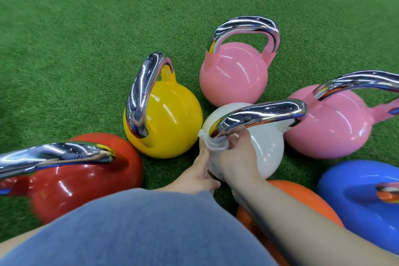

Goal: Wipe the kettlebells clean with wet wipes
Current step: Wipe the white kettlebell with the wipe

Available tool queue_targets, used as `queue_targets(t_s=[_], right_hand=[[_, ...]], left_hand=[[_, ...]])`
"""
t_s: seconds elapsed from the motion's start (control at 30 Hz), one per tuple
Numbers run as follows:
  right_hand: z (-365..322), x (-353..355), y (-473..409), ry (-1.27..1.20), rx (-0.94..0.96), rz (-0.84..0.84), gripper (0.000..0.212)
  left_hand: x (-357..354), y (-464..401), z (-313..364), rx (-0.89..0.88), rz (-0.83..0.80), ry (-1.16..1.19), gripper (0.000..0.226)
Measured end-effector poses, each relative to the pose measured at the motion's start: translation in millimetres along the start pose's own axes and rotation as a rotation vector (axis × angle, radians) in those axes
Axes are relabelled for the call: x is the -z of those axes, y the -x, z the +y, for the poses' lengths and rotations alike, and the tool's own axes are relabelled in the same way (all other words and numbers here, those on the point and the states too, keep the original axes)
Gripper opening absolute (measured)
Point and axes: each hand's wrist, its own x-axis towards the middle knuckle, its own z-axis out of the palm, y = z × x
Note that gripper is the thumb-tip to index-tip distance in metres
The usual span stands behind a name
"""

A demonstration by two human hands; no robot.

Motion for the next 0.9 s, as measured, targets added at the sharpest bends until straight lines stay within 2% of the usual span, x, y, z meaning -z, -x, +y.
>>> queue_targets(t_s=[0.1, 0.17, 0.27, 0.37, 0.43, 0.5, 0.63, 0.73, 0.8, 0.9], right_hand=[[-11, 4, -10, -0.09, 0.007, -0.032, 0.01], [-12, -1, -13, -0.154, -0.002, -0.023, 0.011], [3, -16, -6, -0.333, -0.004, 0.056, 0.029], [8, -25, 13, -0.711, -0.029, 0.072, 0.053], [11, -25, 17, -0.894, -0.025, 0.047, 0.052], [11, -24, 20, -0.819, 0.038, 0.033, 0.04], [10, -23, 18, -0.613, 0.001, 0.065, 0.05], [7, -17, 9, -0.552, 0.016, 0.053, 0.042], [4, -13, 5, -0.589, 0.019, 0.022, 0.045], [2, -10, 5, -0.767, -0.031, -0.004, 0.052]], left_hand=[[-1, -1, 3, 0.092, 0.064, -0.261, 0.115], [-2, -1, 5, 0.068, 0.069, -0.399, 0.108], [-6, -4, 9, 0.011, 0.165, -0.22, 0.086], [-2, -12, 6, -0.117, 0.335, -0.165, 0.062], [6, -19, 9, -0.18, 0.38, -0.174, 0.042], [14, -24, 19, -0.205, 0.386, -0.193, 0.037], [14, -26, 23, -0.257, 0.471, -0.196, 0.04], [7, -25, 26, -0.265, 0.535, -0.169, 0.028], [9, -24, 32, -0.293, 0.519, -0.213, 0.024], [11, -18, 47, -0.349, 0.515, -0.287, 0.034]])
